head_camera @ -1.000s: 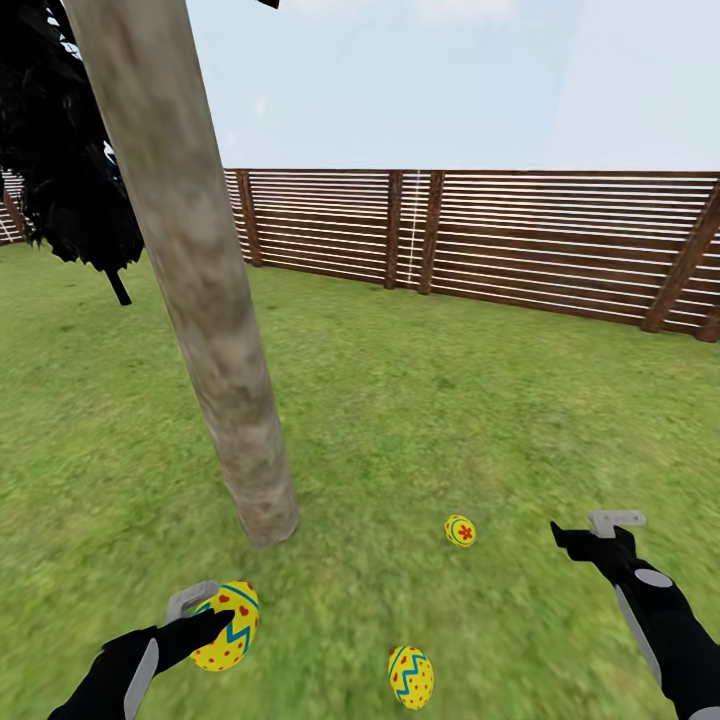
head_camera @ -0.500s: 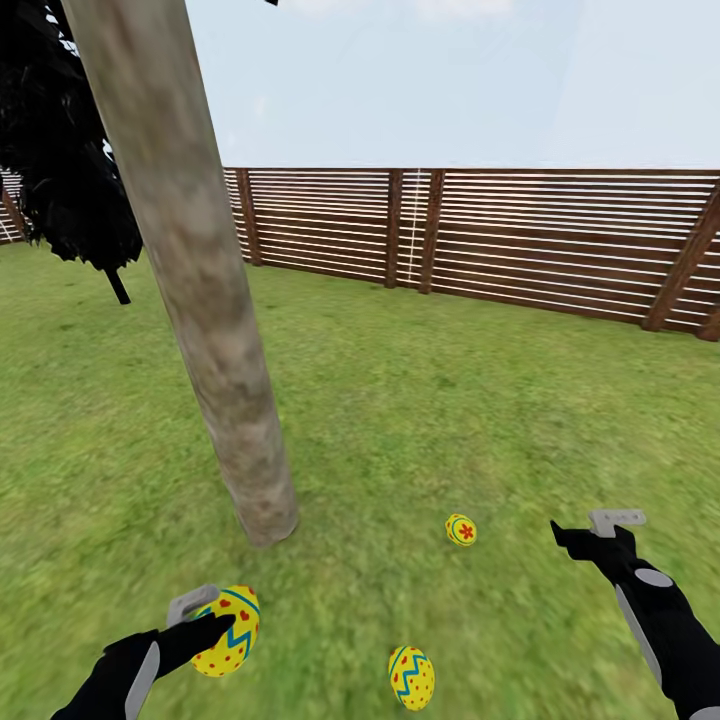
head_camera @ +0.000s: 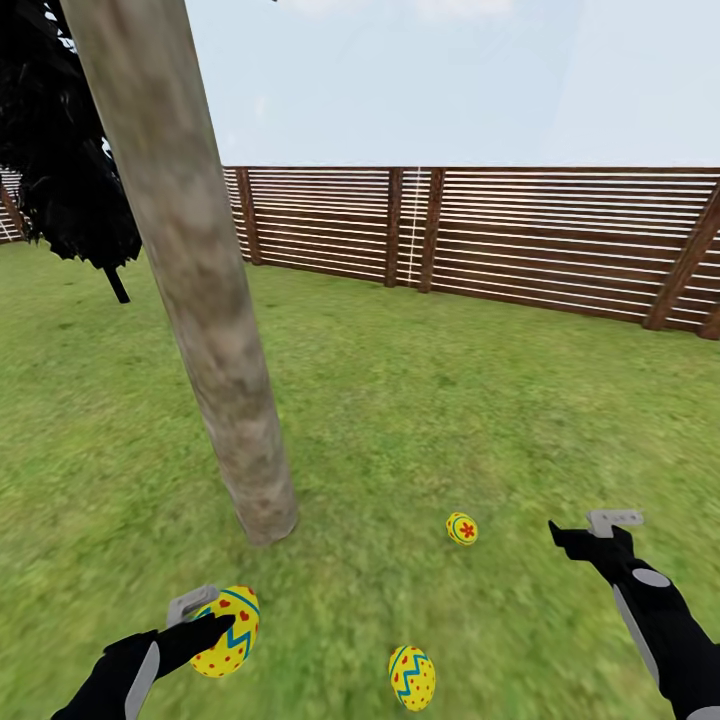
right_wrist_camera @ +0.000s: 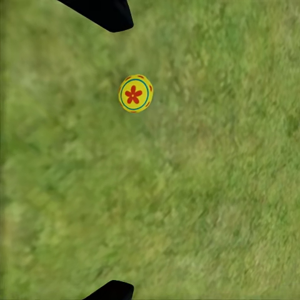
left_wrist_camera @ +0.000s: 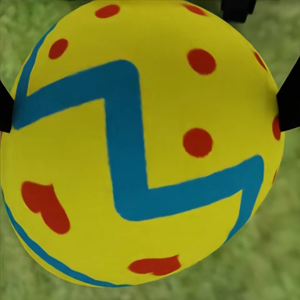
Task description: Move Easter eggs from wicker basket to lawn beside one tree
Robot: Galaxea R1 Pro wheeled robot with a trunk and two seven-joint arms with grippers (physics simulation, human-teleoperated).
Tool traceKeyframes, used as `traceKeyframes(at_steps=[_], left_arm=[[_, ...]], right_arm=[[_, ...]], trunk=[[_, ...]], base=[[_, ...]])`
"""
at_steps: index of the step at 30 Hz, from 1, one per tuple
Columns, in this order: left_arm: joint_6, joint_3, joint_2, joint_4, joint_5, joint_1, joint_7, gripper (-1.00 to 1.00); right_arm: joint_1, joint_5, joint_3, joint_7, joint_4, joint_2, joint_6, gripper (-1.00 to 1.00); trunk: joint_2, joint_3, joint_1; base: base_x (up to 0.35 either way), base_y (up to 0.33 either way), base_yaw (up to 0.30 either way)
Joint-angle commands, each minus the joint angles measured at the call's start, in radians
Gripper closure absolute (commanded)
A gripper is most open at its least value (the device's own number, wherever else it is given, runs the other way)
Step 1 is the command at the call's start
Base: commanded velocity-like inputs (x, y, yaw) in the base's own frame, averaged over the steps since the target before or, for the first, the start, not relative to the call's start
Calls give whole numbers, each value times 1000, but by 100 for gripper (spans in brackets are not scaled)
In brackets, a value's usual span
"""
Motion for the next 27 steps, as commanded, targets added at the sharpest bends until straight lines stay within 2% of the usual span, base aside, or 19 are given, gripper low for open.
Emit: traceKeyframes(at_steps=[1, 27], left_arm=[[6, 5, -1, -1, -4, -1, -7, 100], [6, 5, -4, 0, -4, -1, -6, 100]], right_arm=[[-1, 8, -3, 7, -1, 1, 5, -100], [-1, 9, -2, 18, 21, 1, -2, -100]], trunk=[[-8, -4, 4], [-190, -86, 104]], base=[[0, 0, 0], [0, 0, 0]])
